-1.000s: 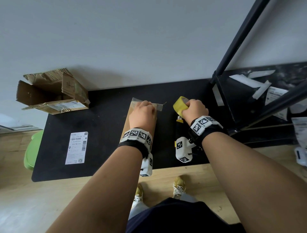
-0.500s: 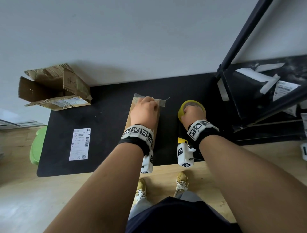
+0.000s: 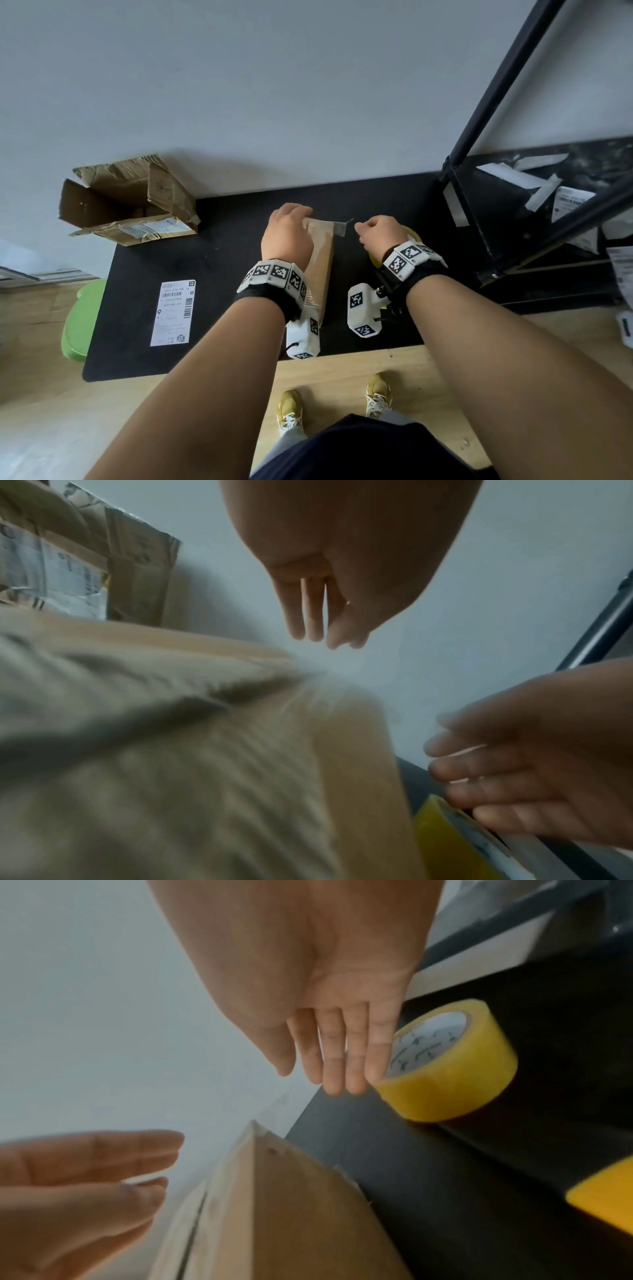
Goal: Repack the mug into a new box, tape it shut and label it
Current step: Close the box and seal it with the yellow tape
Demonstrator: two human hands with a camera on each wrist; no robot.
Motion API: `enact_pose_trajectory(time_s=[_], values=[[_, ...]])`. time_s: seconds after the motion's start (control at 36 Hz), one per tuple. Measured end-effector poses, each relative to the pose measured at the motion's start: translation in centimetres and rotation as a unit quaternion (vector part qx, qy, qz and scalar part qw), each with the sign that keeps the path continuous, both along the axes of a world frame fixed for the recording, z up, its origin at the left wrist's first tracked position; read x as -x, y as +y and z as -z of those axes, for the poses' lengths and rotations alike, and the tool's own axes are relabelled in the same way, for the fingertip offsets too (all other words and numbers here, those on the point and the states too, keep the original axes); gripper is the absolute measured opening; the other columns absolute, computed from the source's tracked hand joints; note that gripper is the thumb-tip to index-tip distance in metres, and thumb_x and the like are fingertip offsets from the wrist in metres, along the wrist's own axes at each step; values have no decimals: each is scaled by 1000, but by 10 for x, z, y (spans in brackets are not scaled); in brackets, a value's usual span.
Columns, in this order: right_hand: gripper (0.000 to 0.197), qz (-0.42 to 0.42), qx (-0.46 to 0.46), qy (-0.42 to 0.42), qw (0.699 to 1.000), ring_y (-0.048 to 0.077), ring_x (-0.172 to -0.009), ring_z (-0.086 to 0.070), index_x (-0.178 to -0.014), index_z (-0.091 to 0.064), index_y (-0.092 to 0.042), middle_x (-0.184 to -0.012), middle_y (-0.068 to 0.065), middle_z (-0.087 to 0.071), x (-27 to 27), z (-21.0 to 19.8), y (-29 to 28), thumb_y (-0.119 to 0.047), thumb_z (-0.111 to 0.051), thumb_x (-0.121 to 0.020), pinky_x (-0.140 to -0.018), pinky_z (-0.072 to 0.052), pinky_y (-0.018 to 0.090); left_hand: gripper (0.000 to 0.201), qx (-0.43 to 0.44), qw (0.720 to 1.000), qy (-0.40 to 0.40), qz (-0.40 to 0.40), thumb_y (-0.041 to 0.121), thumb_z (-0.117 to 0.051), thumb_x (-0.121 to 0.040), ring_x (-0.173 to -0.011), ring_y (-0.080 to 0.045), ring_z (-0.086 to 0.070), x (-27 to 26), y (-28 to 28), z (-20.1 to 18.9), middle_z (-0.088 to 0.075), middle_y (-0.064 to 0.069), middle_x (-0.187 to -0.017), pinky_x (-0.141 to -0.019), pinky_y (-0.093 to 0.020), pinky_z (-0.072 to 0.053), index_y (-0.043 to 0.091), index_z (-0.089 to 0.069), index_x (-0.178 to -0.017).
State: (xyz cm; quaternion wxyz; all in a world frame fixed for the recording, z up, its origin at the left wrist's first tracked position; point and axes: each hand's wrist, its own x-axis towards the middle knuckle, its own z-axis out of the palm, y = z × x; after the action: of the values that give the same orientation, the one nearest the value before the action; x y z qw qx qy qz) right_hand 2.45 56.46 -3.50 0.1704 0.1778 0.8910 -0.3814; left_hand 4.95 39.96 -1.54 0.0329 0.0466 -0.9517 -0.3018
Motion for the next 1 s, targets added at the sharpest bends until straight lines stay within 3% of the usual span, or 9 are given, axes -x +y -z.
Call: enact_pose_trajectory(time_s=[0.14,0.22,0.31,0.47,0.58,0.67,0.72,0.83,1.0], values=[[41,31,104,-60,992,34,-92,-66,-102,-67,1,-99,17,-69,5,4,-18,-37,-53,-93,-88,-54,46,45,-3,986,-145,-84,15,-47,-93,-122,-28,-51,13,-24,4,-52,-11,-135,-95,-33,-41,9,-46,-137],[32,67,170,-83,980,28,-69,-63,-82,-63,-6,-81,13,-65,9,9,-24,-38,-59,-89,-65,-54,38,34,-17,980,-185,-76,27,-55,-92,-108,-28,-60,12,-34,10,-66,-10,-113,-81,-29,-43,7,-62,-118],[28,100,211,-80,969,28,-78,-67,-77,-62,-8,-77,9,-67,10,3,-29,-34,-63,-89,-78,-58,39,23,-47,982,-165,-76,30,-58,-91,-92,-24,-64,7,-37,13,-70,-4,-92,-69,-25,-40,11,-71,-96],[24,137,241,-90,957,27,-83,-71,-79,-64,-7,-83,11,-71,12,-3,-32,-30,-69,-86,-82,-59,39,23,-103,970,-186,-116,34,-70,-83,-87,-15,-66,2,-43,20,-70,2,-93,-80,-32,-54,16,-70,-99],[24,157,256,-106,948,21,-55,-63,-66,-63,-9,-58,3,-62,12,-1,-36,-23,-73,-82,-70,-60,36,17,-139,960,-202,-135,32,-76,-77,-81,-12,-66,0,-50,23,-71,3,-88,-76,-30,-55,20,-69,-89],[14,168,264,-105,944,27,-77,-73,-81,-71,-2,-79,11,-74,15,-1,-38,-13,-77,-73,-82,-59,44,19,-148,957,-208,-138,32,-76,-78,-80,-12,-66,0,-51,22,-70,3,-87,-76,-30,-55,19,-68,-90],[8,170,260,-91,946,29,-88,-72,-77,-69,-2,-86,14,-74,20,2,-38,-8,-74,-75,-86,-57,46,21,-147,957,-207,-140,32,-76,-77,-81,-13,-66,1,-51,22,-70,2,-88,-78,-32,-56,18,-69,-91],[19,146,265,-72,951,20,-76,-66,-70,-56,-15,-81,6,-65,18,-5,-41,-8,-64,-86,-85,-57,35,22,-143,956,-211,-145,32,-77,-76,-83,-14,-66,3,-50,22,-71,2,-89,-81,-33,-56,18,-69,-92],[11,176,258,-30,949,24,-83,-70,-76,-63,-13,-86,11,-71,12,-3,-43,-9,-67,-85,-83,-59,42,23,-142,955,-216,-147,31,-76,-77,-85,-14,-66,3,-49,22,-70,1,-91,-81,-35,-57,18,-68,-93]])
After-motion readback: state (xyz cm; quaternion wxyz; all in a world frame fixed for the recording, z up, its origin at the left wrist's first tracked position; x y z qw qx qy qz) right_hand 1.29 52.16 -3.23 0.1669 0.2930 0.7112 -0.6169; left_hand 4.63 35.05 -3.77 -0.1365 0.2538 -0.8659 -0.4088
